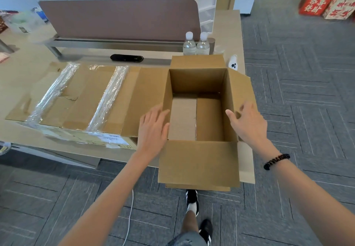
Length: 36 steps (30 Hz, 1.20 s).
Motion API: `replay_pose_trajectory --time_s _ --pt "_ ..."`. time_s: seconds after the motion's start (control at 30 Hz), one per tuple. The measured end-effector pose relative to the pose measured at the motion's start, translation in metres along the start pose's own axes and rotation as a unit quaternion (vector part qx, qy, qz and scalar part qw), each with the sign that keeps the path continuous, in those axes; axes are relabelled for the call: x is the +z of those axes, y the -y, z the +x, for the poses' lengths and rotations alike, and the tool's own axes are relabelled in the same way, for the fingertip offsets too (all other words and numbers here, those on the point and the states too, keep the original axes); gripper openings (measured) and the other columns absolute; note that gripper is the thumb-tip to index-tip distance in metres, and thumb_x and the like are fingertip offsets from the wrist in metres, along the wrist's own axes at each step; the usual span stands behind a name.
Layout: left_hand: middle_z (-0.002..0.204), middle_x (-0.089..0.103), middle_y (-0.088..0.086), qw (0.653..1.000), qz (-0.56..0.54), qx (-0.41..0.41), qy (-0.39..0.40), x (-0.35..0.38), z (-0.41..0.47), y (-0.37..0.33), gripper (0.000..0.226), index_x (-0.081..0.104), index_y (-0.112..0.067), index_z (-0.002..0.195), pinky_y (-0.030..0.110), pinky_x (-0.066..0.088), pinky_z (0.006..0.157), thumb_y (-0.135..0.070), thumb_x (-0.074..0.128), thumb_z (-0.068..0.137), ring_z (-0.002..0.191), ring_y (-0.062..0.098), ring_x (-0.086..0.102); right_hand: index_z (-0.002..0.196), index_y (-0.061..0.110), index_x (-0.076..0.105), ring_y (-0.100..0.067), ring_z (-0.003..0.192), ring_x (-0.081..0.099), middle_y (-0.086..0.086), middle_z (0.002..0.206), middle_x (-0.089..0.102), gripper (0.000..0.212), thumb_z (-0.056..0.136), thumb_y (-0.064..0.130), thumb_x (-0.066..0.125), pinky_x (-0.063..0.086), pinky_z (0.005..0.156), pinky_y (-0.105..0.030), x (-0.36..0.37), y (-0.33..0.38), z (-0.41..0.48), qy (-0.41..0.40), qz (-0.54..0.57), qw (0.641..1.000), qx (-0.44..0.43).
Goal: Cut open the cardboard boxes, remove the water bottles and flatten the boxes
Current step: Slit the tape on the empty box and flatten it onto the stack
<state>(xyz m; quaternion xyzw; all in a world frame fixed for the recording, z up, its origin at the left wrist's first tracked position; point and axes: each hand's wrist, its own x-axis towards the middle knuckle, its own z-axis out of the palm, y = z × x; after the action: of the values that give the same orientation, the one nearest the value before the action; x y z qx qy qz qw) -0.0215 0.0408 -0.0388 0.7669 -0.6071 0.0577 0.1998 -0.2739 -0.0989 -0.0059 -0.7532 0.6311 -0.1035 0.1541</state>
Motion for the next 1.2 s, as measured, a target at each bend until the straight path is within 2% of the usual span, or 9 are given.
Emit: replay_pose_trajectory --time_s 0.17,0.27,0.43,0.53,0.6,0.7,0.87,1.1,1.2 --pt "0.164 -0.001 0.017 0.976 0.061 -0.165 0.127 0.007 0.03 -0.002 0.082 0.011 -0.008 0.156 0.048 0.005 0.122 -0.043 0.055 0.095 0.151 0.035 -0.003 0.113 0.003 0.051 -0.038 0.097 0.061 -0.016 0.104 0.062 0.055 0.096 0.056 0.042 0.038 0.069 -0.037 0.01 -0.005 0.019 0.049 -0.097 0.994 0.023" --pt "0.162 -0.008 0.021 0.967 0.104 -0.178 0.148 0.016 0.033 -0.007 0.09 -0.001 -0.005 0.155 0.049 0.0 0.122 -0.035 0.057 0.095 0.15 0.039 -0.009 0.115 0.005 0.053 -0.034 0.092 0.063 -0.015 0.101 0.065 0.042 0.103 0.041 0.034 0.04 0.065 -0.034 0.017 -0.001 0.023 0.056 -0.131 0.99 -0.019" --pt "0.162 -0.007 0.021 0.971 0.106 -0.153 0.148 0.012 0.027 0.001 0.087 0.0 -0.005 0.156 0.048 0.0 0.123 -0.029 0.058 0.095 0.15 0.039 -0.009 0.111 0.003 0.052 -0.033 0.088 0.061 -0.017 0.101 0.064 0.034 0.104 0.029 0.033 0.043 0.065 -0.036 0.018 -0.002 0.024 0.086 -0.068 0.993 -0.038" --pt "0.163 -0.006 0.019 0.975 0.094 -0.135 0.148 0.004 0.025 0.006 0.086 0.001 -0.006 0.156 0.046 0.001 0.123 -0.03 0.057 0.095 0.15 0.037 -0.008 0.104 0.003 0.052 -0.03 0.081 0.058 -0.016 0.094 0.062 0.031 0.104 0.028 0.034 0.046 0.062 -0.036 0.013 -0.001 0.022 0.076 -0.023 0.996 -0.036" --pt "0.163 -0.005 0.018 0.979 0.087 -0.118 0.142 -0.001 0.023 0.008 0.085 0.001 -0.007 0.156 0.046 0.002 0.123 -0.03 0.057 0.095 0.151 0.036 -0.006 0.1 0.004 0.049 -0.026 0.076 0.054 -0.011 0.088 0.058 0.028 0.105 0.027 0.033 0.039 0.054 -0.032 0.004 0.001 0.019 0.071 0.003 0.997 -0.026" --pt "0.164 -0.004 0.015 0.985 0.065 -0.099 0.127 -0.01 0.017 0.005 0.085 0.002 -0.008 0.157 0.044 0.002 0.123 -0.029 0.056 0.095 0.151 0.033 -0.006 0.099 0.004 0.049 -0.026 0.074 0.056 -0.012 0.087 0.059 0.029 0.105 0.028 0.034 0.043 0.059 -0.035 -0.007 -0.001 0.017 0.043 0.04 0.998 -0.027" --pt "0.164 0.002 0.013 0.994 0.008 -0.079 0.072 -0.026 0.003 -0.014 0.083 0.009 -0.009 0.157 0.042 0.004 0.122 -0.021 0.059 0.092 0.152 0.031 -0.001 0.089 0.009 0.043 -0.02 0.061 0.049 -0.008 0.076 0.054 0.027 0.104 0.029 0.035 0.029 0.05 -0.03 -0.028 -0.011 0.012 -0.011 0.083 0.996 -0.04" --pt "0.164 0.012 0.004 0.997 -0.071 -0.019 0.01 -0.048 -0.018 -0.039 0.083 0.021 -0.014 0.155 0.041 0.013 0.123 -0.01 0.066 0.085 0.152 0.02 0.006 0.082 0.011 0.043 -0.029 0.068 0.054 -0.008 0.074 0.053 0.032 0.103 0.034 0.035 0.048 0.062 -0.048 -0.045 -0.018 0.006 -0.063 0.188 0.98 0.001" --pt "0.164 0.015 0.001 0.995 -0.094 0.016 -0.005 -0.054 -0.027 -0.043 0.079 0.025 -0.016 0.154 0.044 0.017 0.122 -0.012 0.067 0.087 0.152 0.018 0.009 0.09 0.006 0.048 -0.027 0.063 0.06 -0.012 0.078 0.059 0.031 0.103 0.03 0.036 0.054 0.059 -0.046 -0.053 -0.017 -0.001 -0.072 0.239 0.968 0.006"
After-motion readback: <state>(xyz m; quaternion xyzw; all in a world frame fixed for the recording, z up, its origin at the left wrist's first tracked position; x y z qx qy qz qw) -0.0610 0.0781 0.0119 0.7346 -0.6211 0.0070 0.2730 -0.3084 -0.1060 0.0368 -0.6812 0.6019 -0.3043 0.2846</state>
